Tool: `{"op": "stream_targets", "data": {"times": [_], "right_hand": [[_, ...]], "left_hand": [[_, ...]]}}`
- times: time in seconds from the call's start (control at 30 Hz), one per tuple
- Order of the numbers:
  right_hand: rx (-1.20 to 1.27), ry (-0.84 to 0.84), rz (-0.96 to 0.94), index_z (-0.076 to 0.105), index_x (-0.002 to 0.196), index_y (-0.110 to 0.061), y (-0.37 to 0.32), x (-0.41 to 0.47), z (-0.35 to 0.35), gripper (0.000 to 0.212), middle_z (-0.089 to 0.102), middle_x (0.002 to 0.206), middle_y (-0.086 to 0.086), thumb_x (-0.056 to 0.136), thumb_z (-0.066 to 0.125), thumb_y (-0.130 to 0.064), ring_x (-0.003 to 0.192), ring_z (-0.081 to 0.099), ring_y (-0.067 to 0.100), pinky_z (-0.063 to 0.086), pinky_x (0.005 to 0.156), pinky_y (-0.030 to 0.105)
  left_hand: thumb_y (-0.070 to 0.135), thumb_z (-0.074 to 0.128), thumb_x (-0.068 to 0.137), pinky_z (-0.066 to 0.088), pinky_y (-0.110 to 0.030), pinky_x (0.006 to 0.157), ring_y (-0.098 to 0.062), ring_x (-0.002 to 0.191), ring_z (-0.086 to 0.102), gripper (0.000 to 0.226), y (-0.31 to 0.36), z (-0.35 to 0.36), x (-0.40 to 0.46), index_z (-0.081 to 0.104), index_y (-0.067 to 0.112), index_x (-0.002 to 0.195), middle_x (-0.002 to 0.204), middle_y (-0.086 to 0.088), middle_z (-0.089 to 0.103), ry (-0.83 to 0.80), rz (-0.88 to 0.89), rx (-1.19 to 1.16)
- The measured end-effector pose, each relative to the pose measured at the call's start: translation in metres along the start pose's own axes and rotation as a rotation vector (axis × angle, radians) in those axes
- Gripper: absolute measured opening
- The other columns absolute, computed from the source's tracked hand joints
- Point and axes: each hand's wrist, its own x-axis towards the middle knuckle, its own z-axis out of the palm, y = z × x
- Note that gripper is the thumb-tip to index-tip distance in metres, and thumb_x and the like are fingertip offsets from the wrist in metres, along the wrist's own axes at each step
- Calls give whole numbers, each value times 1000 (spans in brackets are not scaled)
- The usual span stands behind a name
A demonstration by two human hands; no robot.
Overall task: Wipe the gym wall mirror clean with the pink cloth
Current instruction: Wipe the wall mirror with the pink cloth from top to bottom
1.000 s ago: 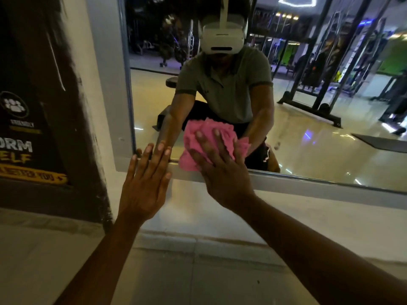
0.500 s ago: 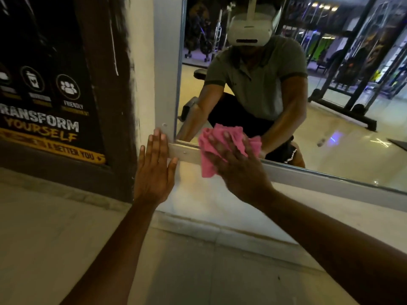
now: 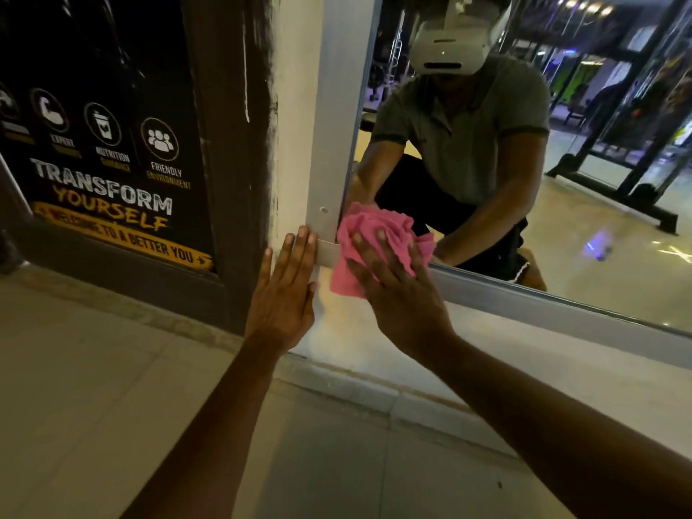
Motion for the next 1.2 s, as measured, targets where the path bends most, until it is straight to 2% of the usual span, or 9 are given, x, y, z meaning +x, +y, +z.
{"op": "stream_targets", "data": {"times": [0.2,0.57,0.67,0.73,0.8,0.87,0.93,1.0,1.2], "right_hand": [[1,96,-14,23,174,-28,-22,68,-5,61,3,184,6,114,35,-28,170,-8,34,-17,132,62],[9,93,19,30,172,-30,-35,64,-2,69,9,184,6,109,58,-28,168,-17,33,-16,131,67],[25,64,-57,34,170,-30,-24,39,-1,69,20,182,6,106,56,-18,169,-3,35,-7,133,65],[115,113,-30,45,165,-25,-22,44,-12,63,37,176,9,104,59,-15,167,12,37,2,134,64],[335,151,103,49,160,-19,-29,51,-29,57,57,161,14,105,64,-19,154,46,43,34,127,67],[690,195,249,44,153,-12,-42,54,-46,46,71,134,10,112,60,-26,116,74,29,65,95,50],[1071,234,430,48,136,-10,-55,54,-60,24,68,101,-2,116,54,-22,83,70,13,62,72,34],[1490,125,720,58,117,-18,-65,53,-68,5,67,91,-6,116,53,-19,78,69,13,60,73,31],[2086,-159,1297,63,91,-7,-80,40,-57,39,62,89,11,119,37,-14,59,71,7,59,59,22]], "left_hand": [[13,63,101,14,-58,135,-27,169,3,91,-16,4,-9,10,14,174,183,-5,3,12,24,46],[24,49,110,10,-52,136,-16,169,4,73,-32,5,-35,15,18,174,183,2,8,-16,-125,-87],[30,47,114,27,-50,132,-21,160,35,55,-22,-5,-27,38,19,167,174,-3,37,-1,-210,-242],[27,56,111,51,-49,113,-22,132,61,42,-17,-18,-16,56,18,152,150,-4,60,79,-252,-316],[24,61,109,59,-37,90,-9,100,66,25,-7,-31,-3,64,21,134,123,6,66,116,-317,-415],[20,63,110,53,-30,74,-4,82,62,6,2,-45,14,66,22,115,102,12,66,104,-461,-649],[15,63,109,49,-28,67,-12,77,64,7,8,-57,30,70,15,106,93,5,71,40,-614,-1001],[18,61,109,54,-32,71,-21,85,70,15,10,-72,38,73,14,117,99,-2,76,-135,-641,-1212],[47,66,97,56,-45,102,-36,119,71,50,12,-82,17,74,14,133,127,-15,76,-487,-632,-1293]]}}
